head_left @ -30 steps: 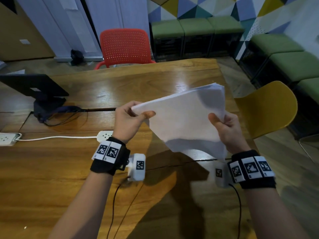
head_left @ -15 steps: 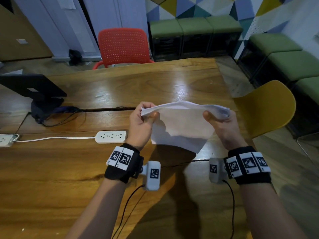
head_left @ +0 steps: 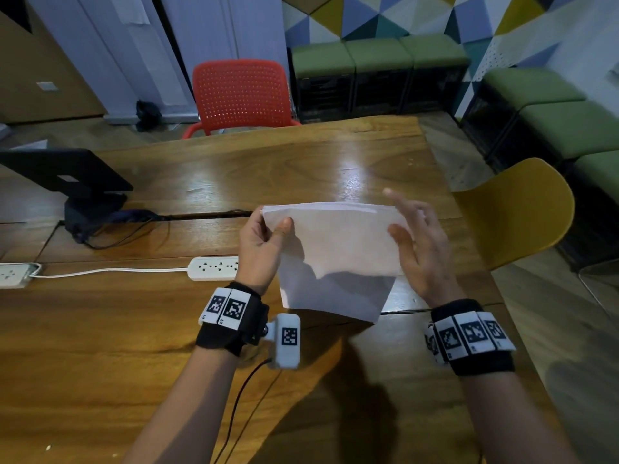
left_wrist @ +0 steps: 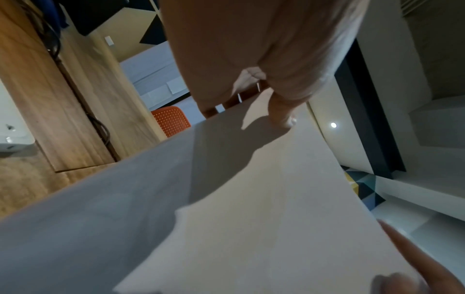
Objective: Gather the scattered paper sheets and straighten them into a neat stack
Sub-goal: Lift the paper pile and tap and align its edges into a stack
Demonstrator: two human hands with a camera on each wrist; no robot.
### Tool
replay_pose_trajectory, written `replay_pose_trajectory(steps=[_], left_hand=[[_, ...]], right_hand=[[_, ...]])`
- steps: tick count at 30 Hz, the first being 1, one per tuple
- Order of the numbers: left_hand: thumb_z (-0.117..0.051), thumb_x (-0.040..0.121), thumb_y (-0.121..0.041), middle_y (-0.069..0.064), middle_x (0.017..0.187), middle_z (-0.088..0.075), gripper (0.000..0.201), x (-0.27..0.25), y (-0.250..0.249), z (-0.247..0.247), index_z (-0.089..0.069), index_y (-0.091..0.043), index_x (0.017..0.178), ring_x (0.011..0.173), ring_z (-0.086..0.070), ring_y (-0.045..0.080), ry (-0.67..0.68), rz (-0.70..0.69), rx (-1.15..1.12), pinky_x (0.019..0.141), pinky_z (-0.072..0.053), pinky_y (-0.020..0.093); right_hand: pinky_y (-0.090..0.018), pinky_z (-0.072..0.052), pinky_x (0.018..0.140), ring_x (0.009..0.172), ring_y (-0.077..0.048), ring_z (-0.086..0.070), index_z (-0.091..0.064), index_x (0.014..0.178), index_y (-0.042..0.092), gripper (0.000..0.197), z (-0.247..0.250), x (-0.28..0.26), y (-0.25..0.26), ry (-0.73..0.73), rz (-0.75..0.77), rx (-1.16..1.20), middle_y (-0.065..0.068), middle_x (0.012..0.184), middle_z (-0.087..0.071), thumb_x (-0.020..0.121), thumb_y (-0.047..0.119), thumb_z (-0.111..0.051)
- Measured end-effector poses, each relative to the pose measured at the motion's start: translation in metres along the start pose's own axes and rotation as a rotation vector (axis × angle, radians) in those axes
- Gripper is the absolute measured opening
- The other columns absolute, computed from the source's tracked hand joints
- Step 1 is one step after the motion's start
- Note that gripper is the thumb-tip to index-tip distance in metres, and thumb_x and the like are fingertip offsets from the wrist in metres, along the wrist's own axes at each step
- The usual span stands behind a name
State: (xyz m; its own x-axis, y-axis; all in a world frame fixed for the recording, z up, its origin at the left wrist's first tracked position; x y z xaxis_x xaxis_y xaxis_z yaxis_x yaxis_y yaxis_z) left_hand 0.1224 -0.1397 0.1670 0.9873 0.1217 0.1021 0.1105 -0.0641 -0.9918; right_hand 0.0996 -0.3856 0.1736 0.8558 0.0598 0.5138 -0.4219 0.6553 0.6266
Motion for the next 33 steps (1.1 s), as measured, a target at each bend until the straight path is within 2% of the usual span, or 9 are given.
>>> replay_pose_trajectory(steps=[4,8,12,16,22,24,27,30,33], left_hand=[[-0.056,0.089,0.008,-0.004,0.087,-0.066,0.024,-0.003,0.003,-0.007,-0.06,-0.016,0.094,0.074,-0.064,-0.006,-0.038,0.044,0.037,0.071,-0.053,0.016],[-0.059,0.087,0.005,-0.005,0.082,-0.064,0.029,-0.003,-0.007,-0.011,-0.059,-0.024,0.086,0.076,-0.06,0.006,-0.096,-0.033,0.052,0.075,-0.052,0.026],[-0.066,0.086,-0.004,-0.002,0.091,-0.067,0.019,-0.009,0.008,-0.007,-0.061,-0.02,0.095,0.087,-0.064,0.011,-0.09,0.042,0.091,0.081,-0.054,0.031],[-0.077,0.076,-0.006,0.011,0.107,-0.068,0.038,-0.019,0.041,-0.004,-0.064,-0.009,0.112,0.104,-0.064,0.025,-0.079,0.294,0.102,0.09,-0.056,0.045],[-0.073,0.078,0.001,-0.002,0.092,-0.067,0.03,-0.012,0.039,-0.001,-0.064,-0.018,0.099,0.086,-0.064,0.009,-0.118,0.257,0.026,0.078,-0.057,0.029],[-0.076,0.075,0.001,0.003,0.096,-0.068,0.03,-0.016,0.05,0.002,-0.065,-0.019,0.095,0.094,-0.064,0.018,-0.102,0.319,0.047,0.08,-0.056,0.033],[-0.078,0.072,0.0,0.01,0.104,-0.066,0.035,-0.016,0.071,0.002,-0.062,-0.026,0.088,0.105,-0.062,0.029,-0.039,0.431,0.144,0.091,-0.053,0.044],[-0.082,0.07,-0.008,0.008,0.107,-0.06,0.039,-0.007,0.089,0.001,-0.061,-0.018,0.102,0.112,-0.058,0.029,0.014,0.529,0.229,0.099,-0.048,0.043],[-0.073,0.08,-0.007,0.009,0.106,-0.06,0.039,-0.003,0.106,0.002,-0.058,-0.002,0.115,0.111,-0.058,0.031,0.078,0.58,0.41,0.087,-0.046,0.032]], right_hand=[[-0.001,-0.04,0.072,0.087,0.002,-0.046,-0.048,0.132,0.018,0.051,-0.003,-0.005,-0.002,-0.089,0.027,-0.144,-0.014,0.104,-0.058,0.088,-0.003,-0.059],[0.003,-0.036,0.084,0.093,0.004,-0.046,-0.059,0.12,0.007,0.044,0.007,0.005,0.01,-0.27,0.125,-0.177,-0.016,0.1,-0.065,0.081,-0.012,-0.064],[-0.019,-0.051,0.065,0.078,-0.011,-0.058,-0.049,0.118,0.018,0.032,0.002,-0.001,0.004,-0.169,0.045,-0.021,-0.011,0.097,-0.064,0.091,0.004,-0.058],[-0.012,-0.034,0.05,0.058,-0.028,-0.052,-0.042,0.114,0.023,0.031,-0.011,-0.011,-0.003,-0.089,-0.095,0.052,-0.018,0.074,-0.055,0.095,-0.001,-0.043],[-0.021,-0.038,0.046,0.057,-0.016,-0.05,-0.043,0.11,0.017,0.023,-0.003,-0.001,0.012,-0.182,-0.046,0.133,-0.003,0.072,-0.049,0.095,-0.001,-0.044],[-0.018,-0.045,0.052,0.062,-0.005,-0.054,-0.043,0.117,0.019,0.025,-0.017,-0.011,-0.002,-0.136,-0.195,0.269,0.007,0.075,-0.052,0.096,0.005,-0.047],[-0.03,-0.052,0.077,0.088,-0.001,-0.059,-0.05,0.116,0.016,0.022,-0.048,-0.033,-0.034,0.046,-0.538,0.397,0.012,0.095,-0.061,0.095,0.008,-0.05],[-0.028,-0.048,0.074,0.091,-0.013,-0.06,-0.057,0.107,0.012,0.016,-0.068,-0.048,-0.062,0.175,-0.713,0.32,0.005,0.093,-0.064,0.095,0.007,-0.048],[-0.039,-0.049,0.084,0.103,-0.029,-0.06,-0.061,0.105,0.007,0.018,-0.084,-0.061,-0.088,0.298,-0.773,0.214,-0.013,0.104,-0.067,0.092,0.007,-0.049]])
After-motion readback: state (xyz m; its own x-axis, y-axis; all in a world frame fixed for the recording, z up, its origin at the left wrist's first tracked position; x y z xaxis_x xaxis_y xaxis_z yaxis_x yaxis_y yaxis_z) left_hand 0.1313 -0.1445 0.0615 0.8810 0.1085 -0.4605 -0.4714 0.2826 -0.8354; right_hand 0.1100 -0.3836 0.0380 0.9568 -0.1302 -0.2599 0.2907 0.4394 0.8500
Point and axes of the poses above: each hand's wrist, its own x-axis towards the middle knuckle, its own z-axis out of the back of the hand, y = z × x, the point moved 3 cm from there along x, towards the middle knuckle
